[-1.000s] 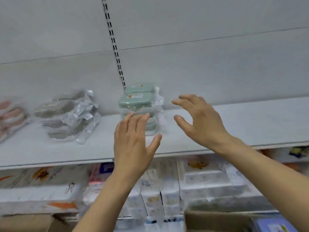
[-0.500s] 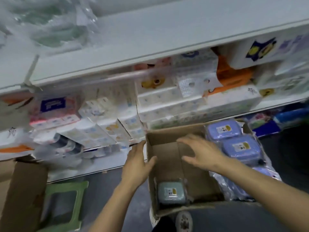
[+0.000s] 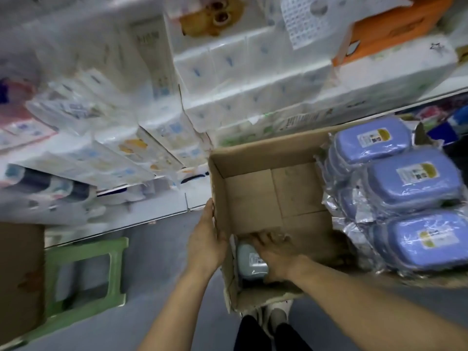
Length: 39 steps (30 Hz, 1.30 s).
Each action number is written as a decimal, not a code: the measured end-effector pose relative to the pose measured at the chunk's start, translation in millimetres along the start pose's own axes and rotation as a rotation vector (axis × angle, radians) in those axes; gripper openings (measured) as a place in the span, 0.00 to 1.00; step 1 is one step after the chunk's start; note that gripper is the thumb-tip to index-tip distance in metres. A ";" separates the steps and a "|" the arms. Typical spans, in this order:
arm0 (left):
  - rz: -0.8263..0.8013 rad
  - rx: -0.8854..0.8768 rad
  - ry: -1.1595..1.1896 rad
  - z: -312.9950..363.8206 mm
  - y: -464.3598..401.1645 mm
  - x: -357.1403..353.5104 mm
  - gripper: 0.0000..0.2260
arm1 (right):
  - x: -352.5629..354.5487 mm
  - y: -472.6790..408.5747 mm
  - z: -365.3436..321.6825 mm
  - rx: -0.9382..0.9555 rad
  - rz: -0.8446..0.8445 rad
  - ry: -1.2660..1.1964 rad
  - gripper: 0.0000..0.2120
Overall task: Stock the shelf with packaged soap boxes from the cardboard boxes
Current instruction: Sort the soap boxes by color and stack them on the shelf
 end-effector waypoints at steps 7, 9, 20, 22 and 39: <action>-0.014 0.015 0.101 -4.0 2.7 -2.6 0.28 | 20.7 -3.0 41.5 -0.187 0.194 -0.106 0.51; 0.023 0.008 0.061 -5.8 0.2 -4.3 0.30 | 36.1 0.5 64.0 -0.302 0.259 -0.195 0.49; -0.216 0.241 0.368 15.1 -10.8 -99.8 0.28 | 34.2 18.5 153.7 -0.615 0.434 -0.905 0.47; -0.324 0.564 0.540 -17.4 -20.0 -144.9 0.26 | 23.3 17.6 159.6 -0.628 0.424 -0.992 0.44; -0.384 0.510 0.942 32.4 -30.4 -122.5 0.10 | 65.7 55.2 130.1 -0.445 0.587 -1.432 0.43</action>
Point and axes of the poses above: each hand's wrist, its own y-axis away from the middle knuckle, its own x-axis out of the back of the hand, z = x × y, the point moved 10 cm from there along -y, towards the middle knuckle, and after that the axes turned 4 degrees about x, right-handed, at the moved point
